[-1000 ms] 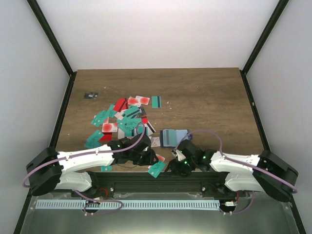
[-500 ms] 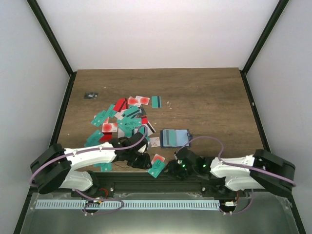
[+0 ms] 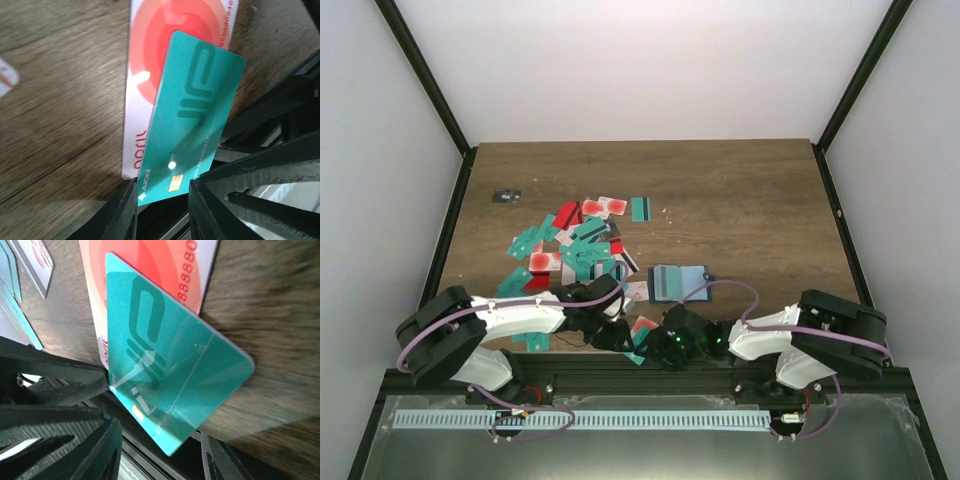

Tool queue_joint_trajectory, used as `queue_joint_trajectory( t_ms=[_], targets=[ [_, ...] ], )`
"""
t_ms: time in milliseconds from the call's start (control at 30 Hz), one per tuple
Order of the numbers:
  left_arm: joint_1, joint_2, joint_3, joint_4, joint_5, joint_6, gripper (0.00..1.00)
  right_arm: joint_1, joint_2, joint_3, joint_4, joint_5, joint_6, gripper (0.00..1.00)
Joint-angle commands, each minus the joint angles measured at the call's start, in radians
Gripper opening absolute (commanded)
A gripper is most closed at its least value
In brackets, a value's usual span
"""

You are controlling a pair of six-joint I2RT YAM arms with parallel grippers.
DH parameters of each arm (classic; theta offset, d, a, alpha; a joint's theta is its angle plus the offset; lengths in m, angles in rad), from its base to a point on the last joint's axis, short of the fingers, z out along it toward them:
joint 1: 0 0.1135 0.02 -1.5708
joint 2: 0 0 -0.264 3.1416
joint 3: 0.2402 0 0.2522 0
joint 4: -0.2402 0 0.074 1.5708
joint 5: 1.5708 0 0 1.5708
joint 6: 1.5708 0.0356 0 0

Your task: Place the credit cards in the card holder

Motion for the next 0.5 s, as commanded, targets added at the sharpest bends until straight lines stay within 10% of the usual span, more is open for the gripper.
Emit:
queue_joint_trajectory(
  t_ms=[0,467],
  targets=[
    [0.000,0.040,-0.036,0.060,0.062,-0.001,0.30,0.006,0.039,0.014,0.037,0.081,0.040,0.46],
    [-0.004,0.024,-0.087,0.155,0.115,-0.092,0.26,0.006,0.047,-0.095,0.212,0.081,0.083,0.27]
  ],
)
